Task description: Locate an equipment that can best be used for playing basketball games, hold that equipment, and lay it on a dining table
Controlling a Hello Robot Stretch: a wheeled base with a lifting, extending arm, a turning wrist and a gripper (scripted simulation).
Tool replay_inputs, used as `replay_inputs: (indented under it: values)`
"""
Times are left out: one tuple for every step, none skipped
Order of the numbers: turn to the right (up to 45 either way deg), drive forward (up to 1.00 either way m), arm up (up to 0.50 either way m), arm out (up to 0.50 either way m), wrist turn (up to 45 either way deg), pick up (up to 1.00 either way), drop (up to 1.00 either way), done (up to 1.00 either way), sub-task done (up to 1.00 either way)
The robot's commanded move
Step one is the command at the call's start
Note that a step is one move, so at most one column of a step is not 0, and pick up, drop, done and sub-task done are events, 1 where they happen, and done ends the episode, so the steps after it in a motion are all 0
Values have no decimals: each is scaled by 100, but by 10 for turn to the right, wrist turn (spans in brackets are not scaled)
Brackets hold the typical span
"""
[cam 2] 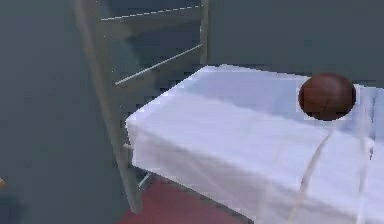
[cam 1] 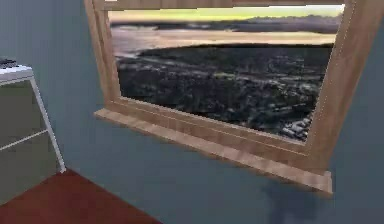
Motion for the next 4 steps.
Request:
replay_inputs:
  values:
    - [-450, 0, 0, 0, 0, 0, 0, 0, 0]
    - [-180, 0, 0, 0, 0, 0, 0, 0, 0]
    - [0, 5, 0, 0, 0, 0, 0, 0, 0]
    - [450, 0, 0, 0, 0, 0, 0, 0, 0]
